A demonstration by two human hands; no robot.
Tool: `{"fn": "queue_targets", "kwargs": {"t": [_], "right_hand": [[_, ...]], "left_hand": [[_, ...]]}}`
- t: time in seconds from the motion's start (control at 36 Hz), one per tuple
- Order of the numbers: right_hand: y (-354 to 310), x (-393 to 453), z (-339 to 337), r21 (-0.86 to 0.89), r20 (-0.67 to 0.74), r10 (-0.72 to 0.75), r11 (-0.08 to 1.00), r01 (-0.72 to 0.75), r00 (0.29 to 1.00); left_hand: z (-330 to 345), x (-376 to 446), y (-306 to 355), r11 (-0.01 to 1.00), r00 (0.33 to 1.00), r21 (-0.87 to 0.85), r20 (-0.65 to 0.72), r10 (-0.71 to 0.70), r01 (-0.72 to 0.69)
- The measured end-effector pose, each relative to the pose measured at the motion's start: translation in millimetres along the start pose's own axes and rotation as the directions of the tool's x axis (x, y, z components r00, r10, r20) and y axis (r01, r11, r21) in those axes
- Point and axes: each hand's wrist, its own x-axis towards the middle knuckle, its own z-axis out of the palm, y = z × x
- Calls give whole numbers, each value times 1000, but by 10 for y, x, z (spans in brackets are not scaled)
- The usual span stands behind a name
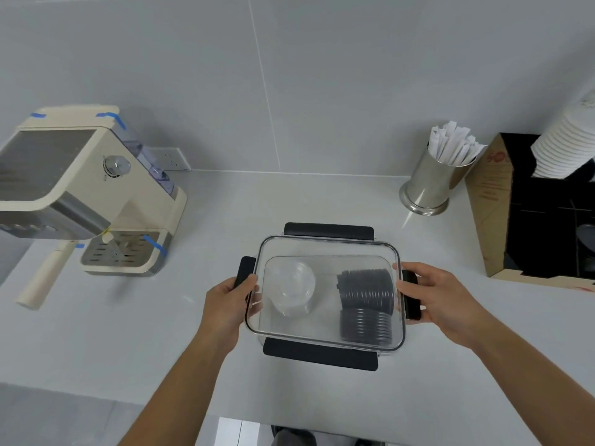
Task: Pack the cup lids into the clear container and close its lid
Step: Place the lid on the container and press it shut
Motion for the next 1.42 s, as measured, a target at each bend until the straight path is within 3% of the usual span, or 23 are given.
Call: {"fn": "queue_targets", "kwargs": {"t": [0.11, 0.36, 1.42], "right_hand": [[48, 40, -25, -26, -57, 10, 1000, -11, 998], [190, 117, -57, -65, -123, -2, 998, -6, 992], [263, 206, 38, -194, -154, -49, 981, 19, 987]], "left_hand": [[5, 75, -73, 990, 999, 140, -32, 38, -33], [59, 66, -176, 957, 990, 272, -68, 121, -98], [0, 89, -379, 964, 990, 237, -43, 138, -124]]}}
